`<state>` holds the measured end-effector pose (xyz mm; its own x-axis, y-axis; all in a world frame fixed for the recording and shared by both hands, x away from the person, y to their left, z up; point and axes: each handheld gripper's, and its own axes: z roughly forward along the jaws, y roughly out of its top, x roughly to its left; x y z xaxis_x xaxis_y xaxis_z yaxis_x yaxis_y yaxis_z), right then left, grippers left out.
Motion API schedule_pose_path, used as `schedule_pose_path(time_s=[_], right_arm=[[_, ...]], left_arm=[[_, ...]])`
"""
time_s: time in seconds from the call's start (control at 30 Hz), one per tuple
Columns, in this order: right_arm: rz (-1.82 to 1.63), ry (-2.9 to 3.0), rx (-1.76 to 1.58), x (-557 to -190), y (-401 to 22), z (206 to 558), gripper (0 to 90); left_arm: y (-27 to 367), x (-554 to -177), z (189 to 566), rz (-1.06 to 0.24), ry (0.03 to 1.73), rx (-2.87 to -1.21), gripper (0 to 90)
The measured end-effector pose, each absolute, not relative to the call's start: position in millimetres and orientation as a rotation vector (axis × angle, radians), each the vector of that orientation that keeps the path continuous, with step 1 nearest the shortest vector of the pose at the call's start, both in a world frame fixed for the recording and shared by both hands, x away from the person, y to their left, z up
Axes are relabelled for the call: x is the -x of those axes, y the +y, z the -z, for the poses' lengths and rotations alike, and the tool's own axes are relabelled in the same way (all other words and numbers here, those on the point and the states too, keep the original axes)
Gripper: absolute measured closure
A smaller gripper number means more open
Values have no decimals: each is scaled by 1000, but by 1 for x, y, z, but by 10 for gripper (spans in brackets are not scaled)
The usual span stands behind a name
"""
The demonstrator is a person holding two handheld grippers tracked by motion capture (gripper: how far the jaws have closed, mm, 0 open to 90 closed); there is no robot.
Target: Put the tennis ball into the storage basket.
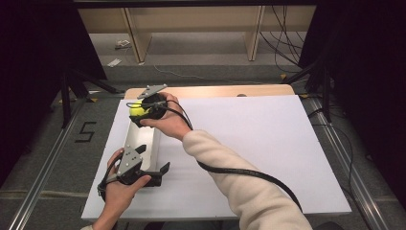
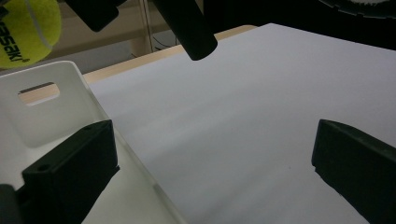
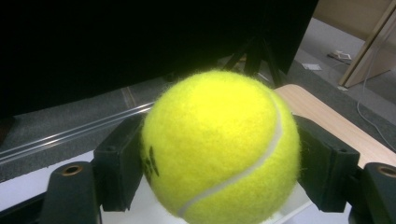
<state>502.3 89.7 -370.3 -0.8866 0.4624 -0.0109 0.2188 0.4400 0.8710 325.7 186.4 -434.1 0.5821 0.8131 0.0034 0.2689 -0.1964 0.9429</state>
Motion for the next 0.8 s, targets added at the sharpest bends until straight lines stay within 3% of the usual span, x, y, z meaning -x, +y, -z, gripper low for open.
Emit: schedule_pose_path(time_s=[0.8], right_arm=[[-1403, 2456, -612, -508, 95, 375, 261]], left_arm=[[186, -325, 434, -636, 894, -1748, 0]])
